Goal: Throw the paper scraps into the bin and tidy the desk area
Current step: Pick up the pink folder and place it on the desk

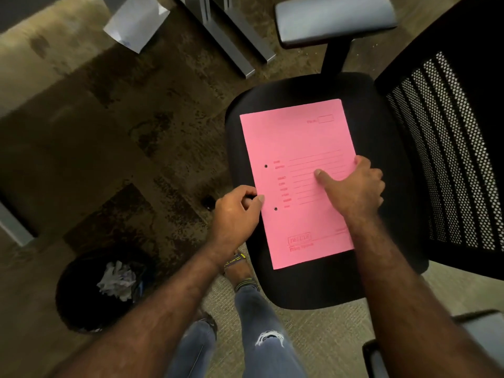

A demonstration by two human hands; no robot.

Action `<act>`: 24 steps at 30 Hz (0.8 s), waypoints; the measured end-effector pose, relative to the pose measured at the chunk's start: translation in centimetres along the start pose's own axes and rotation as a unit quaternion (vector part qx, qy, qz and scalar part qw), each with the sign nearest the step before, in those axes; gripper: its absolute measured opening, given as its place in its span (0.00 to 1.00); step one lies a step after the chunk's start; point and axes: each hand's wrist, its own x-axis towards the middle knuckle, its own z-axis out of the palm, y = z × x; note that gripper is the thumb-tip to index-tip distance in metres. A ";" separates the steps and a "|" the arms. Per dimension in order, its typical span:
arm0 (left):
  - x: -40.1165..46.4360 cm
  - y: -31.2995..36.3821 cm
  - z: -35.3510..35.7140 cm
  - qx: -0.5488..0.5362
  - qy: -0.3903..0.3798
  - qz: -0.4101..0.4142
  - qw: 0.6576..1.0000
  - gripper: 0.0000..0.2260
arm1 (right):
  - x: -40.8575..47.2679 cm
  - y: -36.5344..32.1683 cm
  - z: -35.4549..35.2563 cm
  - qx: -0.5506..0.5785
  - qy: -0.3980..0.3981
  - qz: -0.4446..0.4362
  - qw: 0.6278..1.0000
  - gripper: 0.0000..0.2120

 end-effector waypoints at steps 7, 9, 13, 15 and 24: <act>0.0 -1.2 -2.3 -0.114 -0.030 -0.086 0.989 0.04 | -1.7 -1.4 -0.2 0.041 -0.053 -0.012 0.998 0.46; -0.7 -0.9 -3.5 -0.115 -0.024 -0.095 0.989 0.03 | -2.6 -2.0 -0.4 0.058 -0.062 -0.016 0.996 0.47; -2.5 0.7 -6.5 -0.095 -0.006 -0.093 0.991 0.05 | -4.6 -3.3 -1.2 0.075 -0.077 -0.038 0.993 0.46; -3.7 1.8 -8.1 -0.079 0.008 -0.092 0.993 0.08 | -5.7 -3.9 -1.8 0.088 -0.085 -0.048 0.991 0.46; -9.3 4.9 -13.6 -0.116 0.018 -0.094 0.989 0.08 | -10.9 -6.7 -7.0 0.128 -0.095 -0.088 0.983 0.46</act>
